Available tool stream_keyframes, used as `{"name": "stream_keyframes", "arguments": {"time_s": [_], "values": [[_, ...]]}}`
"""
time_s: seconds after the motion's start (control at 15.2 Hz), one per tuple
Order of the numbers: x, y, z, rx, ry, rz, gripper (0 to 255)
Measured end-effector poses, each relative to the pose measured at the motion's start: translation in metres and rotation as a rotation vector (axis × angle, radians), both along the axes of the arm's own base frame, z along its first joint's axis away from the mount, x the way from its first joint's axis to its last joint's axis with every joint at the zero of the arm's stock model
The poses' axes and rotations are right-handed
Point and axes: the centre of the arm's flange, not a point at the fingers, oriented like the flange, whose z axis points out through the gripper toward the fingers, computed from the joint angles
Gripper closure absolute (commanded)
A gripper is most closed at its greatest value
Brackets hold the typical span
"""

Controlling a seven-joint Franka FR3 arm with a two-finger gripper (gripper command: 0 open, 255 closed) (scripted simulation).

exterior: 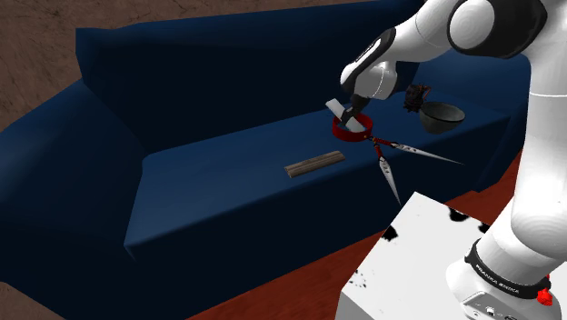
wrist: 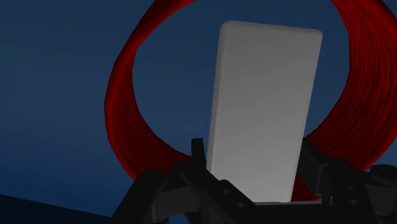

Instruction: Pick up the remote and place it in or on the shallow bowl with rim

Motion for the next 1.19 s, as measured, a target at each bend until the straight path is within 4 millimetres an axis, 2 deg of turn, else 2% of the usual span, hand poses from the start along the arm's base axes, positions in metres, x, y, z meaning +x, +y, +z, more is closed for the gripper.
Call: {"name": "stream_keyframes", "arguments": {"time_s": [1.19], "values": [[0.000,-0.001,0.094,0.000,0.000,0.000,255]]}}
